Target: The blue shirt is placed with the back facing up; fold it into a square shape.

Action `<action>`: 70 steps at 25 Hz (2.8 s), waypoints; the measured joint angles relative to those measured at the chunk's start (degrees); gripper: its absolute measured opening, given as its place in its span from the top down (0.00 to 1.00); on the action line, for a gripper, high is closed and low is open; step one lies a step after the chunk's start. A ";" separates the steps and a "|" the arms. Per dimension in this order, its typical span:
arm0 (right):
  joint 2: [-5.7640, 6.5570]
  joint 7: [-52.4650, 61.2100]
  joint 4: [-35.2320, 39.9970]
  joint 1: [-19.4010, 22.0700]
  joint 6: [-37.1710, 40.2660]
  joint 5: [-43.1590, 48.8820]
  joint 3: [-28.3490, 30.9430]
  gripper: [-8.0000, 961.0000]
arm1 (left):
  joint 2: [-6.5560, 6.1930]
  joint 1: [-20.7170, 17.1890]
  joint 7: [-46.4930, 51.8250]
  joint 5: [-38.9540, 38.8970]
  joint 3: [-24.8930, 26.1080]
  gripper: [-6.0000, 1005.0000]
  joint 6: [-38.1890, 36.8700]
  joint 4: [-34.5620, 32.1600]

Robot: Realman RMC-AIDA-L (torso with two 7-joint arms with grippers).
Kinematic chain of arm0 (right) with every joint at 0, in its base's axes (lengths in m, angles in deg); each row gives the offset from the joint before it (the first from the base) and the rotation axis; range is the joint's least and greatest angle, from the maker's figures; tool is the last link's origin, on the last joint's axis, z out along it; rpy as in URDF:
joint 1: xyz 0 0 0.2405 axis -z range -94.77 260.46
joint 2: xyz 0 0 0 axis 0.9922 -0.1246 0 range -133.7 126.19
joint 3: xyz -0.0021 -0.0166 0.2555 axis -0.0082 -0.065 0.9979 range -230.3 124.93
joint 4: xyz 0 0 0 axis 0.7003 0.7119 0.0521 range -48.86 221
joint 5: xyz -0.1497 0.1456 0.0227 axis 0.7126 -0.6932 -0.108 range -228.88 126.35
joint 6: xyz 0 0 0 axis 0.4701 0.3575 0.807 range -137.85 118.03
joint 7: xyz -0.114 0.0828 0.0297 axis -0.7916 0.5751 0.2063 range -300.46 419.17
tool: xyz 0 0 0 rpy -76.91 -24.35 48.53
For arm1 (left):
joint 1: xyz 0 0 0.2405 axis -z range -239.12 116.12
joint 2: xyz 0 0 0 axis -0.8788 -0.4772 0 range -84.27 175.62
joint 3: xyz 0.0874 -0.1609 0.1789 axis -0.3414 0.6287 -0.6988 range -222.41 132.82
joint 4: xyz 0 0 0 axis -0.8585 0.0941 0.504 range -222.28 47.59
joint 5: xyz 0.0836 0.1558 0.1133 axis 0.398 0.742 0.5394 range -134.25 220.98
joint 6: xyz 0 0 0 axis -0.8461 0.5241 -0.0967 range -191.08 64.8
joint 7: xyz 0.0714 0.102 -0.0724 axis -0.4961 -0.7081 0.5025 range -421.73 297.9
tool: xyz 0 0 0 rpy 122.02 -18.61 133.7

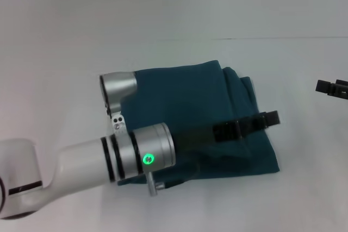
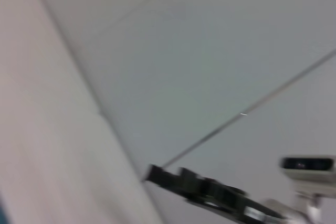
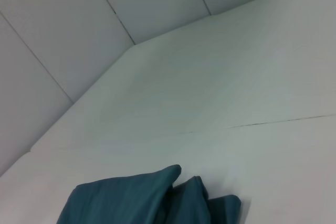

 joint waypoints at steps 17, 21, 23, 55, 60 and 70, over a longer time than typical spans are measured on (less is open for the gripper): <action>2.09 17.15 -1.93 -3.80 -0.21 0.22 -11.10 0.06 | -0.57 -15.77 0.83 2.60 -3.51 0.25 -18.76 -20.64; 2.66 20.96 -5.69 -6.86 -2.15 2.62 -14.14 0.06 | -0.67 -19.48 -2.35 2.59 -9.55 0.13 -20.13 -28.16; 2.25 21.87 -7.20 -8.56 -3.09 4.33 -14.63 0.06 | -0.72 -21.40 -5.08 2.63 -13.21 0.07 -20.37 -31.85; -5.96 23.96 -10.93 -16.39 -20.14 5.37 -21.59 0.17 | -1.10 -23.09 -10.58 8.42 -16.00 0.08 -20.35 -40.67; -6.34 24.07 -11.30 -17.07 -21.72 5.30 -21.62 0.21 | -1.10 -23.02 -10.58 8.41 -15.59 0.08 -20.15 -40.67; -6.58 23.85 -14.14 -18.63 -25.47 5.15 -23.23 0.51 | -1.10 -23.28 -10.58 8.20 -15.49 0.08 -19.75 -40.67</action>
